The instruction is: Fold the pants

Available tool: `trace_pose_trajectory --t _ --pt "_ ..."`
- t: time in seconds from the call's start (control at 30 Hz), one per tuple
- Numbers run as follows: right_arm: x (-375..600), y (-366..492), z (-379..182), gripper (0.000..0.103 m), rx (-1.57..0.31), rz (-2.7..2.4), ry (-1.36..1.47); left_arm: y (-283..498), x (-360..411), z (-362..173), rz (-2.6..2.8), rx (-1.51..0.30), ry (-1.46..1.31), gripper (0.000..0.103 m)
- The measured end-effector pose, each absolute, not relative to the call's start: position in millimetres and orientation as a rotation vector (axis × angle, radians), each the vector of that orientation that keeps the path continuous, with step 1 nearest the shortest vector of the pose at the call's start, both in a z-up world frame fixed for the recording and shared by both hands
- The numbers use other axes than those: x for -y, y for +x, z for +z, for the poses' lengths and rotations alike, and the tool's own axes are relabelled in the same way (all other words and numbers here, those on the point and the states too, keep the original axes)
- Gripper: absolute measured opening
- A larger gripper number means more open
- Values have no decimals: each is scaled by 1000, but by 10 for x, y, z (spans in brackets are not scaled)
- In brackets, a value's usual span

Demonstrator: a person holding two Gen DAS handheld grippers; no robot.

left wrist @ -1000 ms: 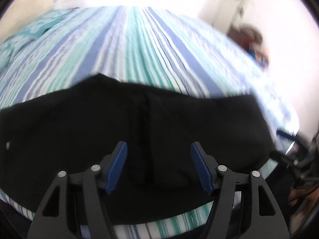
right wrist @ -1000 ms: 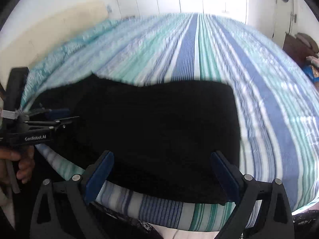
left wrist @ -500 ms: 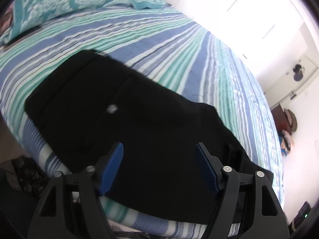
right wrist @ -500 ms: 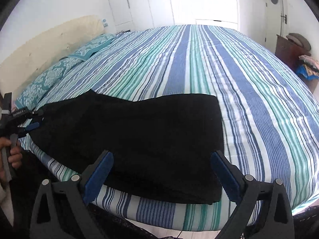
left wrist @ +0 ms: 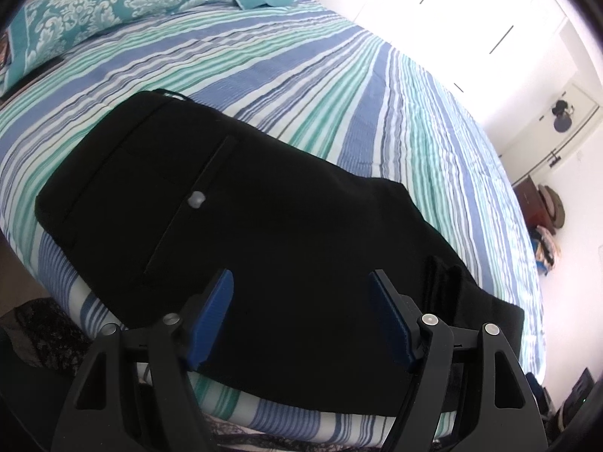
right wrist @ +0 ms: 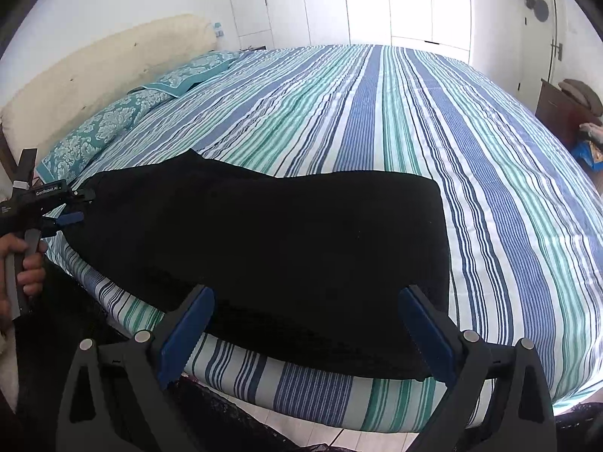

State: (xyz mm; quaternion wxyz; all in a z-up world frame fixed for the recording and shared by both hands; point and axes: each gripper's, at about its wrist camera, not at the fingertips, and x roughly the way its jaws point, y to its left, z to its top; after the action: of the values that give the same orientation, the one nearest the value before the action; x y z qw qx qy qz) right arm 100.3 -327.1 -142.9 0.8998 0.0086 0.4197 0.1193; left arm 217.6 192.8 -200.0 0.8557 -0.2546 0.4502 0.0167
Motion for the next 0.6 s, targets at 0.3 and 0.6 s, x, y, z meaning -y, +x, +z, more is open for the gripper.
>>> trace_pose_trajectory --t 0.3,0.6 --pt "3321 1011 -1431 98 -876 233 31 2563 -3209 -1436 -44 -911 -550 76" --pt "3259 1057 -1534 98 -909 227 28 2765 -3633 -2127 1 -1132 -515 76"
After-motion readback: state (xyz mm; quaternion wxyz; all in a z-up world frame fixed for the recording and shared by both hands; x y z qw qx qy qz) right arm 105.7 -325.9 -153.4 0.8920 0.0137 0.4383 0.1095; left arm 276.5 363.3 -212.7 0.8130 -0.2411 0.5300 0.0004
